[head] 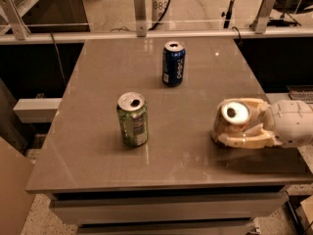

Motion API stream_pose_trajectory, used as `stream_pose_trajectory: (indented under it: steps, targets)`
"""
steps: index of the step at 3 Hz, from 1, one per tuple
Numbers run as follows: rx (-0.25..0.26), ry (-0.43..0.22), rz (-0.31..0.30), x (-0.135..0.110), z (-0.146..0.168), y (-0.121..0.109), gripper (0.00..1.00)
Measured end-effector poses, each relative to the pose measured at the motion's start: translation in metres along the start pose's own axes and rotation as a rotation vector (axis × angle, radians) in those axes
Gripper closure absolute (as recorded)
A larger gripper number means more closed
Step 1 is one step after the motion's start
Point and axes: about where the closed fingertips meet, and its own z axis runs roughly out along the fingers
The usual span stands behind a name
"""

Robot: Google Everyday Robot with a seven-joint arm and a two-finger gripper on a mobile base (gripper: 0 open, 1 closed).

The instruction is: Place orange can upright

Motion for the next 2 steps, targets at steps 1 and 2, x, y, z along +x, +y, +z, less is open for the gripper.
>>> stream_pose_trajectory:
  steps: [1,2]
  targets:
    - [-0.002,0.004,0.004,0.0018,-0.0001,0.0001,0.00]
    - [-0.003,0.004,0.004,0.0020,0.0000,0.0000,0.00]
